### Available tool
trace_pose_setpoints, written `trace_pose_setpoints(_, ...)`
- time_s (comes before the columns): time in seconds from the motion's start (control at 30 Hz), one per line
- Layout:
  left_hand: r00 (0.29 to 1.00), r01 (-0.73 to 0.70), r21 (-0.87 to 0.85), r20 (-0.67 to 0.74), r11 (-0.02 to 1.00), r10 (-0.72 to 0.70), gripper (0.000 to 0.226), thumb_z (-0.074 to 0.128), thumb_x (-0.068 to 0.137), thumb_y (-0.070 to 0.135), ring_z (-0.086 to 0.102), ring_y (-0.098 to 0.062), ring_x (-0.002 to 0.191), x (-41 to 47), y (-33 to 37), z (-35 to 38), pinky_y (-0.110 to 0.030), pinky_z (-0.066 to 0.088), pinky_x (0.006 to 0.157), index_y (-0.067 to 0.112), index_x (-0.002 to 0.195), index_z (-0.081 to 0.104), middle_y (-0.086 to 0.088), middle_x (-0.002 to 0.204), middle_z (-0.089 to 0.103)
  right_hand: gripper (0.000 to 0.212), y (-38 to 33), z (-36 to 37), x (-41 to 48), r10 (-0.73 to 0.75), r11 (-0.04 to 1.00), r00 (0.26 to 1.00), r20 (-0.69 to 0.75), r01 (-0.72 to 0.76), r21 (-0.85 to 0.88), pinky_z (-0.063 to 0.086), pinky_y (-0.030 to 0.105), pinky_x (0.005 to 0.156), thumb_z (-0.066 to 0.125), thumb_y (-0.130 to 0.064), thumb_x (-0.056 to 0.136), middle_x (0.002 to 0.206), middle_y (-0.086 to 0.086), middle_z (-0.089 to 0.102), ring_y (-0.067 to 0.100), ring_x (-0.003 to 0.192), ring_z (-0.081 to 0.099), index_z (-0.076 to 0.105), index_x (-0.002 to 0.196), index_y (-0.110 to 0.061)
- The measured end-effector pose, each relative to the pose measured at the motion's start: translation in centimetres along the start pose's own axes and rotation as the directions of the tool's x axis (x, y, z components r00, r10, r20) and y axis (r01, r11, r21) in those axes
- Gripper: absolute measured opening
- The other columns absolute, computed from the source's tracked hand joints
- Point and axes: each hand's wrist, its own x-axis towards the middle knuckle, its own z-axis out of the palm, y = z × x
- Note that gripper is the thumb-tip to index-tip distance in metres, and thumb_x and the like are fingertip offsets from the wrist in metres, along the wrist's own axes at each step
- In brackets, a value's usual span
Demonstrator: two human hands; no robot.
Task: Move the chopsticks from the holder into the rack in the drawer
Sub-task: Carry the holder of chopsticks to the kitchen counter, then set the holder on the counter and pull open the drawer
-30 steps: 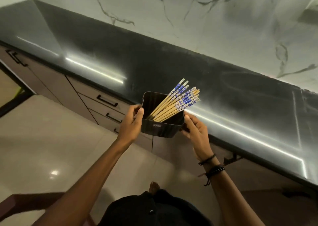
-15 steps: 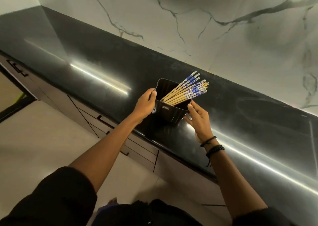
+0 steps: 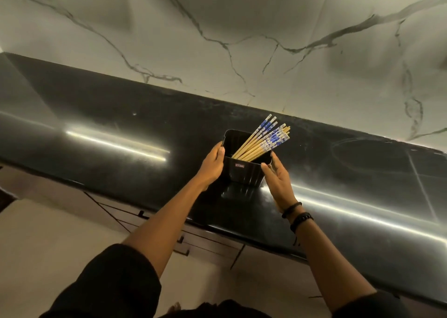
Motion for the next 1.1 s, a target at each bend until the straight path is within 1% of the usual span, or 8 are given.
trace_pose_setpoints(0.13,0.999,0.017,-0.026,0.029,1.0,-0.017,0.054,0.027,0.103,0.042,0.021,-0.022,0.146,0.5,-0.5,-0.4,-0.043,0.021,0.116,0.025,0.153,0.015,-0.003,0.159,0.022,0.054,-0.2,1.1,-0.2,-0.017,0.999,0.998,-0.054,0.014,-0.046,0.05,0.019,0.093,0.047,-0.003,0.099,0.141,0.002,0.05,0.007,0.125,0.053,0.03,0.148,-0.016)
trace_pose_setpoints(0.27,0.999,0.019,-0.023,0.049,1.0,-0.018,0.058,0.028,0.102,0.047,0.023,-0.023,0.145,0.4,-1.3,-1.1,-0.043,0.023,0.115,0.025,0.153,0.014,-0.004,0.158,0.024,0.069,-0.2,2.1,-0.8,0.01,0.995,0.986,-0.167,-0.026,-0.095,0.028,0.042,0.118,0.054,-0.012,0.097,0.161,0.006,0.022,0.022,0.148,0.023,0.014,0.154,-0.015)
trace_pose_setpoints(0.47,0.995,-0.078,-0.036,0.06,0.996,0.08,0.058,0.029,0.101,0.049,0.026,-0.015,0.143,-0.6,-2.5,-3.5,-0.027,0.023,0.109,0.025,0.153,0.016,0.0,0.158,0.027,0.071,-0.1,3.6,-2.0,-0.027,0.983,0.952,-0.304,-0.03,-0.182,0.029,0.041,0.116,0.057,-0.016,0.096,0.161,0.005,0.017,0.021,0.147,0.02,0.015,0.153,-0.015)
trace_pose_setpoints(0.67,0.98,-0.193,-0.019,0.043,0.981,0.194,0.056,0.029,0.101,0.048,0.029,0.008,0.13,-4.3,-3.2,-6.5,-0.001,0.023,0.093,0.025,0.151,0.021,0.005,0.155,0.033,0.068,-0.7,6.7,-4.4,-0.105,0.98,0.916,-0.387,0.028,-0.198,0.03,0.049,0.117,0.059,-0.011,0.094,0.158,0.005,0.023,0.022,0.145,0.025,0.021,0.151,-0.013)
trace_pose_setpoints(0.8,0.971,-0.24,-0.023,0.006,0.971,0.24,0.047,0.037,0.102,0.038,0.043,0.001,0.129,-7.6,-3.8,-8.6,-0.012,0.036,0.1,0.024,0.147,0.033,0.006,0.146,0.045,0.068,-0.3,9.4,-6.7,-0.156,0.979,0.903,-0.4,0.089,-0.181,0.034,0.05,0.114,0.061,-0.005,0.092,0.154,0.003,0.026,0.024,0.143,0.028,0.024,0.149,-0.01)
trace_pose_setpoints(0.9,0.955,-0.284,0.043,-0.076,0.958,0.287,0.029,0.046,0.1,0.029,0.063,0.0,0.1,-10.4,-5.6,-10.0,-0.017,0.053,0.084,0.029,0.128,0.052,0.015,0.119,0.061,0.07,0.9,11.3,-8.8,-0.204,0.956,0.916,-0.344,0.111,-0.272,0.033,0.041,0.115,0.064,-0.005,0.089,0.148,-0.002,0.029,0.016,0.14,0.031,0.026,0.148,-0.008)
trace_pose_setpoints(1.03,0.919,-0.358,0.329,-0.039,0.874,0.391,0.02,0.056,0.091,0.004,0.064,-0.005,0.077,-13.7,-11.3,-11.7,-0.017,0.053,0.071,0.019,0.096,0.069,0.007,0.09,0.069,0.068,3.1,13.2,-10.7,-0.123,0.927,0.966,-0.228,0.03,-0.374,0.03,0.029,0.113,0.064,-0.011,0.091,0.152,0.006,0.034,0.01,0.137,0.033,0.028,0.149,-0.01)
trace_pose_setpoints(1.1,0.946,-0.311,0.469,0.066,0.827,0.318,0.015,0.058,0.091,0.007,0.063,-0.008,0.079,-14.3,-14.6,-12.1,-0.022,0.052,0.071,0.015,0.095,0.07,0.001,0.09,0.07,0.065,4.2,13.9,-11.3,-0.055,0.906,0.986,-0.16,-0.018,-0.422,0.03,0.029,0.113,0.062,-0.015,0.092,0.152,0.006,0.036,0.008,0.136,0.032,0.029,0.149,-0.014)
